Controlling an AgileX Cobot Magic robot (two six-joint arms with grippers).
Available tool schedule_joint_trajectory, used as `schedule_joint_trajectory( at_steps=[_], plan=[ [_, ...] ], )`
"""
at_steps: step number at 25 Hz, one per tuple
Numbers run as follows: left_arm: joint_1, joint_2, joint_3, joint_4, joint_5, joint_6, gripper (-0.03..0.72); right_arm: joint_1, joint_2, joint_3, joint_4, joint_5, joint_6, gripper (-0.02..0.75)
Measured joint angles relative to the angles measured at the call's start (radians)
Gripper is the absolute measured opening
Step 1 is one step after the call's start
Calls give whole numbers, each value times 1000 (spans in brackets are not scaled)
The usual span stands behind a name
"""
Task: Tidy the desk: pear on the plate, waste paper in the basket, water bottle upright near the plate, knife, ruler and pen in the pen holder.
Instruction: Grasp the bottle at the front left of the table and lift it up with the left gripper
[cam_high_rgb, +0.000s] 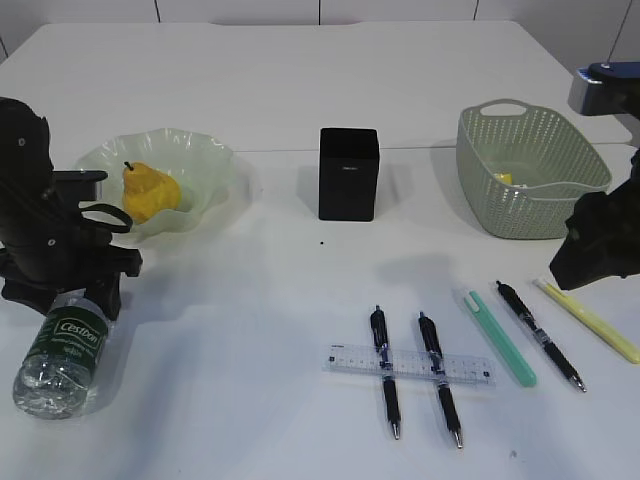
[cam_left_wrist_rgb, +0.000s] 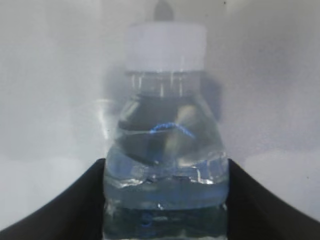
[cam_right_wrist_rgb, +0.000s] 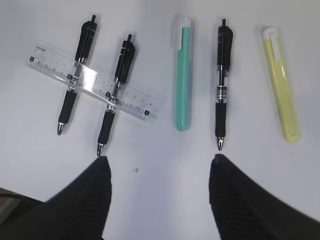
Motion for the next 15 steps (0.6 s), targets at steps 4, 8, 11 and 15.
schedule_joint_trajectory(
  at_steps=[4,8,11,15],
  plan=[
    [0,0,0,0,0,0,430,0,0,0,0,0,0,459],
    [0,0,0,2,0,0,430,0,0,0,0,0,0,459],
    [0,0,0,2,0,0,430,0,0,0,0,0,0,459],
    [0,0,0,2,0,0,430,0,0,0,0,6,0,459]
  ],
)
